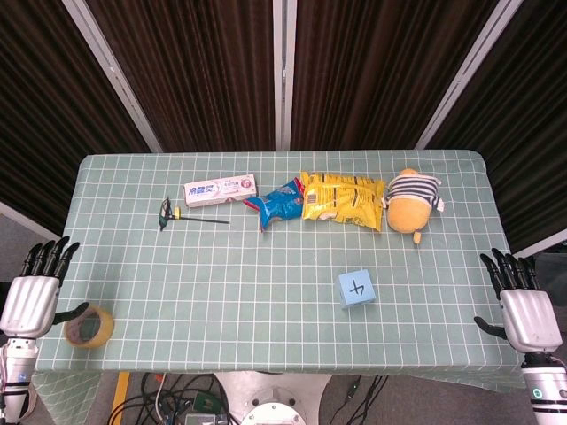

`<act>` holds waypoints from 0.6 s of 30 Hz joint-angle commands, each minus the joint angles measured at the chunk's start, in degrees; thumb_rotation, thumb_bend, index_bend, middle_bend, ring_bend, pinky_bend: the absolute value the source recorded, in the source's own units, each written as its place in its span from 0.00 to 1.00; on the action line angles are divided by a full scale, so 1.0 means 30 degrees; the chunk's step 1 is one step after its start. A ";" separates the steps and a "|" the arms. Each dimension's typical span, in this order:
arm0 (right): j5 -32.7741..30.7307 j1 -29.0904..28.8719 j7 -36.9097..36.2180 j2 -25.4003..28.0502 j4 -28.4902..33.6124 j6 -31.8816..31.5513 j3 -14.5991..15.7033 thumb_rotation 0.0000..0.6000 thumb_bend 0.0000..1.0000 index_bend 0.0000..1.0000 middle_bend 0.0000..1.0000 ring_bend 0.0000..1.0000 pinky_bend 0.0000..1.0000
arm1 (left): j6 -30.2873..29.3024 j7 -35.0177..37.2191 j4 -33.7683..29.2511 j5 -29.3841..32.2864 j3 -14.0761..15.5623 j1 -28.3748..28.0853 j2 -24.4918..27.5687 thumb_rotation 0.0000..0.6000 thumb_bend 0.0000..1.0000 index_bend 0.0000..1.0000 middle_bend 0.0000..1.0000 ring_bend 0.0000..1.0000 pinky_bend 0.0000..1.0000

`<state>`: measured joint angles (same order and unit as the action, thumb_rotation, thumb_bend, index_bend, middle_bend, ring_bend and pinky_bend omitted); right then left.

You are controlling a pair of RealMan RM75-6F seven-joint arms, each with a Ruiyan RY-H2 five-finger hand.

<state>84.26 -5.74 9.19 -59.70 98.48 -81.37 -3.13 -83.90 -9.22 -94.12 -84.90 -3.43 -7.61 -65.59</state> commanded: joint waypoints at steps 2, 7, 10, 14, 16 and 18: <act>-0.0031 0.0003 -0.0038 -0.0027 -0.0068 0.0012 0.0005 1.00 0.01 0.00 0.00 0.00 0.00 | 0.0071 -0.0049 -0.0013 0.0039 0.0002 -0.0037 -0.0025 1.00 0.00 0.06 0.00 0.00 0.02; -0.0021 0.0010 -0.0140 -0.0023 -0.0121 -0.0040 -0.0015 1.00 0.01 0.00 0.00 0.00 0.00 | 0.0117 -0.0068 -0.0006 0.0029 0.0062 -0.0044 -0.0082 1.00 0.00 0.06 0.00 0.00 0.02; 0.0044 0.0031 -0.0261 -0.0023 -0.0142 -0.0165 -0.0049 1.00 0.01 0.00 0.00 0.00 0.00 | 0.0181 -0.0064 -0.0054 0.0076 0.0042 -0.0083 -0.0054 1.00 0.00 0.06 0.00 0.00 0.02; 0.0158 -0.0017 -0.0208 0.0025 -0.0162 -0.0094 0.0001 1.00 0.40 0.00 0.00 0.00 0.00 | 0.0251 -0.0138 -0.0235 0.0072 -0.0006 -0.0173 0.0082 1.00 0.00 0.06 0.00 0.00 0.02; 0.0132 -0.0070 -0.0300 -0.0112 -0.0124 -0.0003 -0.0005 1.00 0.73 0.00 0.00 0.00 0.00 | 0.0242 -0.0137 -0.0309 0.0052 0.0008 -0.0172 0.0132 1.00 0.00 0.06 0.00 0.00 0.02; 0.0205 -0.0120 -0.0455 -0.0259 -0.0176 0.0054 0.0014 1.00 0.98 0.00 0.00 0.00 0.01 | 0.0215 -0.0145 -0.0350 0.0004 0.0059 -0.0144 0.0172 1.00 0.00 0.06 0.00 0.00 0.02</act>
<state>84.79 -6.03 7.95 -60.34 98.01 -81.29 -3.11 -83.23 -9.64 -95.15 -84.85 -3.29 -8.07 -65.10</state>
